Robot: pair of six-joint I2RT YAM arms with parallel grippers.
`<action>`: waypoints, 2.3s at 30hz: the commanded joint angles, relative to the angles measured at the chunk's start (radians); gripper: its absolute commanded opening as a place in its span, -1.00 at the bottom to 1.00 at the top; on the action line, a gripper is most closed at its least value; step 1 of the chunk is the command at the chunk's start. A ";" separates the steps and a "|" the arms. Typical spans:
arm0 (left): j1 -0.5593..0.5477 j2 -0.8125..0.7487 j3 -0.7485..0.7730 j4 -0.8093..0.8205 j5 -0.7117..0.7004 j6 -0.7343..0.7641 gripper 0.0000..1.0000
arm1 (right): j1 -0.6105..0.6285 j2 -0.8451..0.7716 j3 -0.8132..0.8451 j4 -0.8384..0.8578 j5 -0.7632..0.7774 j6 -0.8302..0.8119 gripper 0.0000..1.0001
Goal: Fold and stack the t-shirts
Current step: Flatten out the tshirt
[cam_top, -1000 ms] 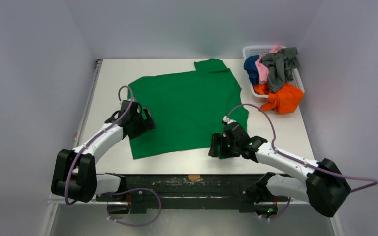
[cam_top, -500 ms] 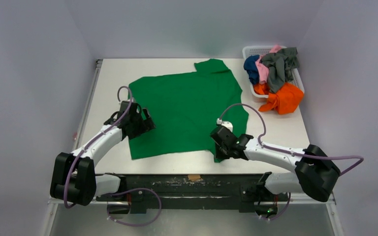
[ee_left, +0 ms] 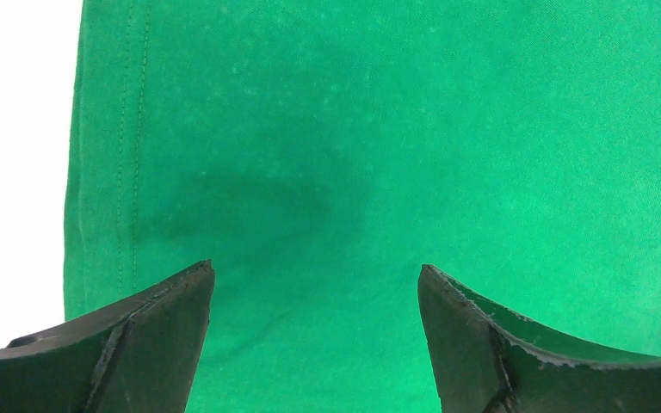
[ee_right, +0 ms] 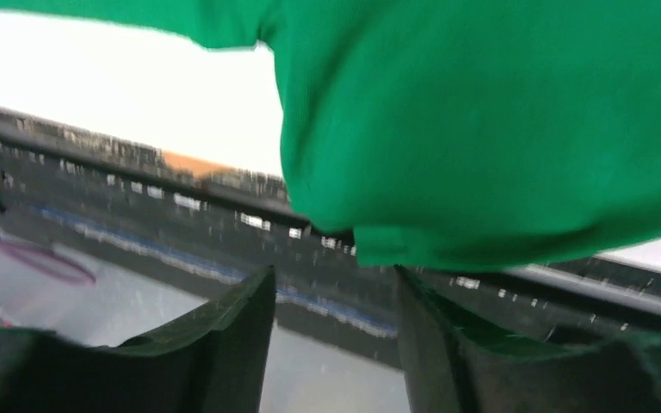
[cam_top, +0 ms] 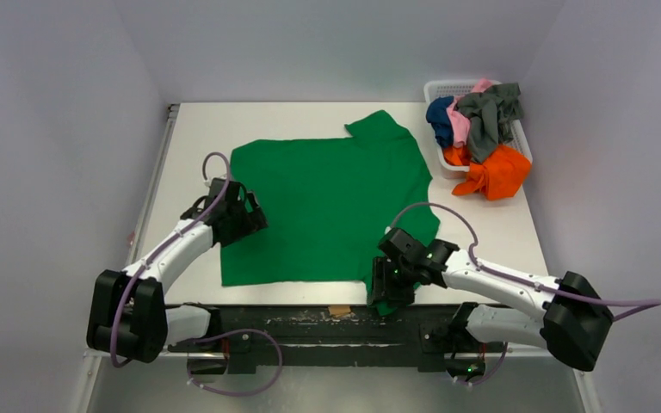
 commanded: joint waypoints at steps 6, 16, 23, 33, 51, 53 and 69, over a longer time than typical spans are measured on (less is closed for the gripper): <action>-0.001 -0.055 0.037 -0.014 -0.014 -0.015 0.72 | 0.002 -0.129 0.205 -0.396 0.270 -0.008 0.85; -0.001 0.138 0.023 0.109 0.141 -0.058 0.72 | -0.199 -0.118 -0.032 -0.087 0.376 0.038 0.65; 0.001 0.298 0.106 0.134 0.152 -0.071 0.72 | -0.325 0.139 -0.058 0.186 0.345 -0.050 0.17; 0.007 0.405 0.226 0.094 0.132 -0.076 0.71 | -0.338 0.245 0.321 -0.373 0.582 -0.141 -1.00; 0.007 0.219 0.256 -0.025 0.078 -0.043 0.72 | -0.356 0.113 0.317 -0.182 0.497 -0.325 0.42; 0.003 0.185 0.245 -0.044 0.091 -0.040 0.72 | -0.356 0.051 0.214 -0.028 0.270 -0.372 0.37; -0.076 -0.010 -0.161 0.124 0.121 -0.149 0.72 | -0.095 -0.032 -0.061 0.017 0.338 -0.076 -0.06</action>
